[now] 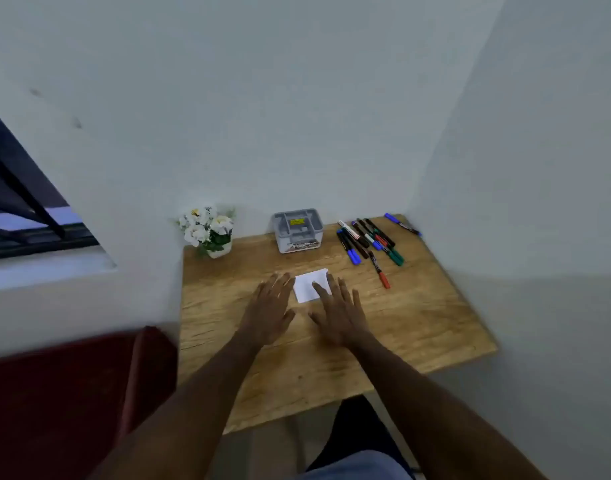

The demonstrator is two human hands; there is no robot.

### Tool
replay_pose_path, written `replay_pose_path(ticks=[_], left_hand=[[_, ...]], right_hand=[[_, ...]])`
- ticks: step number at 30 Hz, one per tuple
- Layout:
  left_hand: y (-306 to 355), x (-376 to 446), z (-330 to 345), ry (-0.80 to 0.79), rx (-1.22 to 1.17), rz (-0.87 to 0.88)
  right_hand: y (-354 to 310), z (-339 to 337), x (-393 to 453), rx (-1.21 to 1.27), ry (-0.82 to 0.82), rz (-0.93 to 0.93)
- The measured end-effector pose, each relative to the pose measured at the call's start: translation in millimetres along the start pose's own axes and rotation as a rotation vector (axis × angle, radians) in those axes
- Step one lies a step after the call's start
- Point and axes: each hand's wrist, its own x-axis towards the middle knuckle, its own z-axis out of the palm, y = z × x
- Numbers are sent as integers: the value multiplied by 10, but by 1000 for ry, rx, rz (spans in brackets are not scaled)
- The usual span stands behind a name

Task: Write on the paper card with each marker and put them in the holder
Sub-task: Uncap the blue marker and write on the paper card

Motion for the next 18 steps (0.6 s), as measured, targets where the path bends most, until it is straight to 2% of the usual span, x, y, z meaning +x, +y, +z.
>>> replay_pose_path(ticks=[2,7,9,12,18], left_hand=[[159,357,213,-13,-89,-35],[348,893,479,10,-138,-77],[322,1024,485,34,-181,-79],[314,1170,570,35,-271,-66],[299,1284,890,145,-258,-87]], right_hand=[[300,81,301,6,-9,-56],[955,200,708,-80,10,-247],[1075,173,878,-108,74,-321],[1157,162,1185,-12,184,-363],[1301,285,1634,125,474,-272]])
